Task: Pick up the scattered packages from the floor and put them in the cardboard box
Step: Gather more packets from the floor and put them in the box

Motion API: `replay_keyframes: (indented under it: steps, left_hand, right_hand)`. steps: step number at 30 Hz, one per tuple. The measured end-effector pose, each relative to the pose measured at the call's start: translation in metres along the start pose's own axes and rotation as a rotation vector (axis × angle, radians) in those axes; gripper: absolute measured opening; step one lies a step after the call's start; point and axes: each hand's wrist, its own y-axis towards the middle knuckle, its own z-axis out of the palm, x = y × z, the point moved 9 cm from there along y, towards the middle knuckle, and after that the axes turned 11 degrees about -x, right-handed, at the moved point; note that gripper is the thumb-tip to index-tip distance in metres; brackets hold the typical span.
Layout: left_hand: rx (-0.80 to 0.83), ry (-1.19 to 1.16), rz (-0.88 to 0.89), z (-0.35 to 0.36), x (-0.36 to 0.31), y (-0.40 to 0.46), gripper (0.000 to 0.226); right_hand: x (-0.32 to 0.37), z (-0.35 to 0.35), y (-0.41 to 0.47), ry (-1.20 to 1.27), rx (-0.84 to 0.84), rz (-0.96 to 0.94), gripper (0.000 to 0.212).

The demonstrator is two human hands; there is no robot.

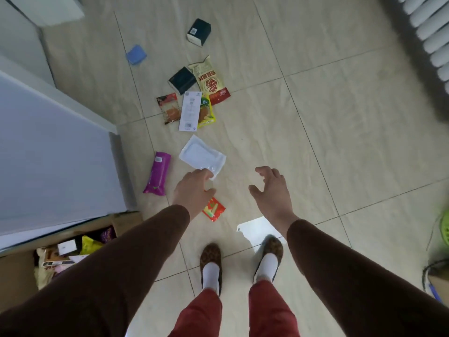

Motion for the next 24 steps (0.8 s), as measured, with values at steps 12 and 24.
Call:
replay_keyframes:
  steps: [12, 24]
  left_hand:
    - [-0.08, -0.081, -0.238, 0.005, -0.102, 0.156, 0.037]
    - [-0.204, -0.199, -0.367, -0.036, -0.108, 0.306, 0.048]
  right_hand:
    - [-0.004, -0.069, 0.223, -0.053, 0.12, -0.118, 0.047]
    - [0.093, -0.049, 0.393, -0.152, 0.245, -0.3, 0.046]
